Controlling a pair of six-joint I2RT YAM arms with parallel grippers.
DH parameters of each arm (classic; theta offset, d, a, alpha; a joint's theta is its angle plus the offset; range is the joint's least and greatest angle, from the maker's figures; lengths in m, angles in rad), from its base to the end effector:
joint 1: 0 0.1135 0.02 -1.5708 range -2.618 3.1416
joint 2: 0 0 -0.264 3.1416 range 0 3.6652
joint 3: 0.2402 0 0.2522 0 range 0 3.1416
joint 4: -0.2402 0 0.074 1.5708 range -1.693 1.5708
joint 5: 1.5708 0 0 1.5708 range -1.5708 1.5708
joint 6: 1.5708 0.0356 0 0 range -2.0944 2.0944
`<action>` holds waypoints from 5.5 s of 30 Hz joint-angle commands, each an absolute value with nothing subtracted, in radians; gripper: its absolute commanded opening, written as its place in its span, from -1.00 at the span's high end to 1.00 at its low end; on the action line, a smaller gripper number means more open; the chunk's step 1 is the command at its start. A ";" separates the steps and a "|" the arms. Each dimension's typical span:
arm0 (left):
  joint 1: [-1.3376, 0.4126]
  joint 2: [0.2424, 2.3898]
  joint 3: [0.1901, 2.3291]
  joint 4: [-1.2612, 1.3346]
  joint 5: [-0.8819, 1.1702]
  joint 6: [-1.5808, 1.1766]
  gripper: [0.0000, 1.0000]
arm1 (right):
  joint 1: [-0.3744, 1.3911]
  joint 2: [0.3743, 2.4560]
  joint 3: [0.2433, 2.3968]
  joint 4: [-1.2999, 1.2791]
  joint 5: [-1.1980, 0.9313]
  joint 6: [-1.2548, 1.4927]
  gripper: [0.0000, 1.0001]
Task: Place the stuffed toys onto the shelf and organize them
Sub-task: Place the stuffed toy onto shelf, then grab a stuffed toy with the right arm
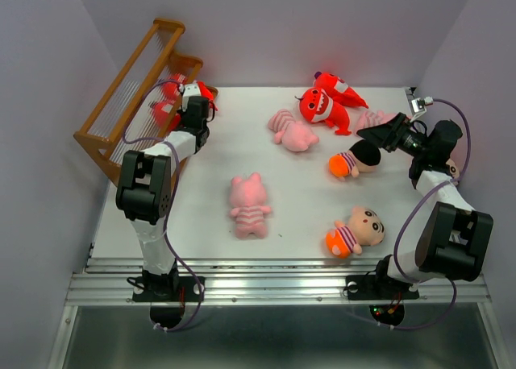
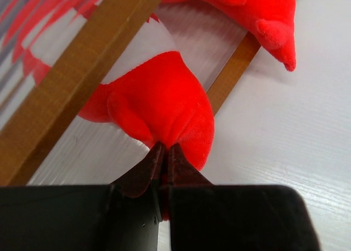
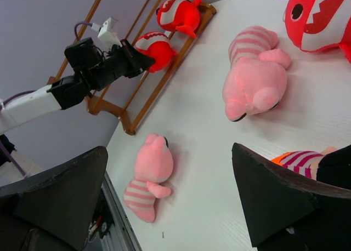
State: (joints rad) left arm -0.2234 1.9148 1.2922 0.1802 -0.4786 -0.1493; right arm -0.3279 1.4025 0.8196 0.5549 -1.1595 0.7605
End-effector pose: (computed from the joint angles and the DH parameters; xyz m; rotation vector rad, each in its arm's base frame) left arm 0.4312 -0.0812 0.2227 -0.2280 1.9549 0.2383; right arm 0.2960 -0.0662 0.2866 -0.0394 1.7302 1.2383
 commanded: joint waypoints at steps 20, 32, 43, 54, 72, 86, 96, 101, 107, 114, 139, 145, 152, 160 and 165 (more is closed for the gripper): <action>-0.225 2.009 1.465 0.239 -0.549 -0.054 1.00 | -0.345 1.414 0.819 0.624 -1.177 0.761 -1.00; -0.225 2.043 1.511 0.180 -0.509 -0.086 0.98 | -0.345 1.416 0.822 0.624 -1.180 0.765 -1.00; -0.224 2.020 1.488 0.146 -0.500 -0.121 0.07 | -0.354 1.413 0.821 0.624 -1.183 0.773 -1.00; -0.225 1.959 1.450 0.141 -0.422 -0.146 -0.52 | -0.364 1.413 0.821 0.635 -1.184 0.779 -1.00; -0.239 1.832 1.358 0.120 -0.215 -0.155 -0.86 | -0.364 1.413 0.816 0.644 -1.186 0.776 -1.00; -0.302 1.513 1.190 0.115 -0.051 -0.182 -0.87 | -0.364 1.365 0.862 0.441 -1.160 0.542 -1.00; -0.291 1.174 1.077 0.159 0.270 -0.202 -0.97 | -0.364 1.270 0.931 0.126 -0.973 0.111 -1.00; -0.290 1.106 0.974 0.195 0.354 -0.167 -0.98 | -0.364 1.233 0.896 0.112 -0.907 -0.027 -1.00; -0.288 1.006 0.831 0.235 0.345 -0.103 -0.98 | -0.364 1.336 1.027 -0.102 -0.743 -0.205 -1.00; -0.290 0.940 0.801 0.195 0.336 -0.086 -0.98 | -0.312 1.629 1.339 -0.302 -0.770 -0.267 -1.00; -0.287 0.937 0.787 0.172 0.244 -0.044 -0.98 | 0.173 2.493 2.315 -0.396 -0.100 -0.416 -0.84; -0.285 0.934 0.772 0.218 0.311 -0.061 -0.98 | 0.173 2.511 2.264 -0.385 -0.077 -0.385 -0.16; -0.279 0.951 0.736 0.288 0.419 -0.132 -0.97 | 0.140 2.283 2.110 -0.321 -0.218 -0.175 0.99; -0.325 1.075 0.699 0.577 0.556 -0.442 -0.97 | 0.051 1.857 1.769 -0.198 -0.354 0.139 0.99; -0.606 1.155 0.825 0.578 0.344 -0.463 -0.95 | 0.042 1.616 1.544 -0.150 -0.203 0.337 0.99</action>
